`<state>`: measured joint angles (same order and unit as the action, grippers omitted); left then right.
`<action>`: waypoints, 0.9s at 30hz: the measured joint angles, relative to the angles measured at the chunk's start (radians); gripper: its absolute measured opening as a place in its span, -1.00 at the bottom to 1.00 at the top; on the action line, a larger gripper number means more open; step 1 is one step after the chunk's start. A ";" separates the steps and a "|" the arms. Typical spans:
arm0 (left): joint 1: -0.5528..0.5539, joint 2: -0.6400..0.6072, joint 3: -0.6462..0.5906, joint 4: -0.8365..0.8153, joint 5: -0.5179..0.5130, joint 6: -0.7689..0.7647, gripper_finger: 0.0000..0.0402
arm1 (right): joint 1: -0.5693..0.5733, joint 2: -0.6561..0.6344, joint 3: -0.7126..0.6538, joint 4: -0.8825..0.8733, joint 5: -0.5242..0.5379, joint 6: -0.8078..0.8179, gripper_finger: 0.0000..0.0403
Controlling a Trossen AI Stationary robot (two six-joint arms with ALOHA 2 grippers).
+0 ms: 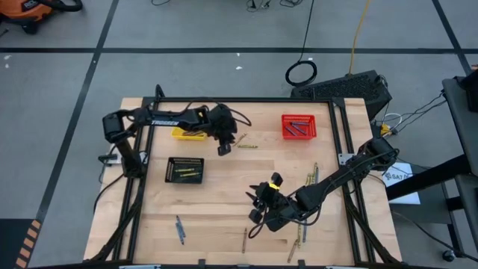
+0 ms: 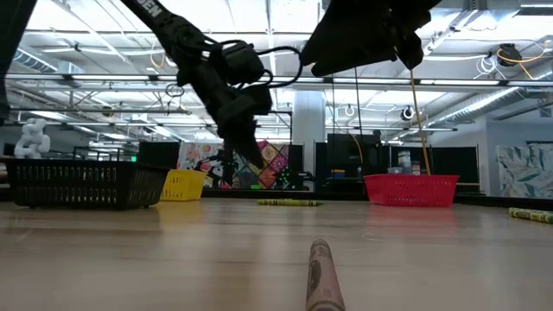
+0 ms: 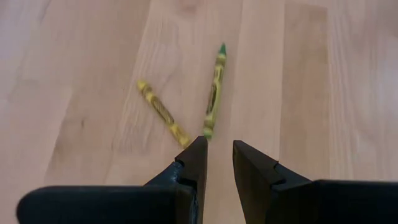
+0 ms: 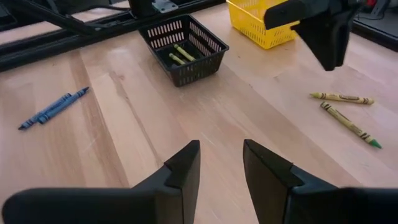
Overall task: Sort crayons
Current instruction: Put the light green crayon into the black bin
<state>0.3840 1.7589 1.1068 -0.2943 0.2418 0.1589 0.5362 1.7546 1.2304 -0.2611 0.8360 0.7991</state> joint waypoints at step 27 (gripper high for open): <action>0.046 0.142 0.065 -0.048 0.052 -0.048 -0.63 | 0.002 0.000 0.000 -0.039 -0.001 0.030 -0.46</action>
<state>0.4297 1.9010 1.1721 -0.3419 0.2941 0.1112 0.5380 1.7546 1.2304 -0.2997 0.8352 0.8295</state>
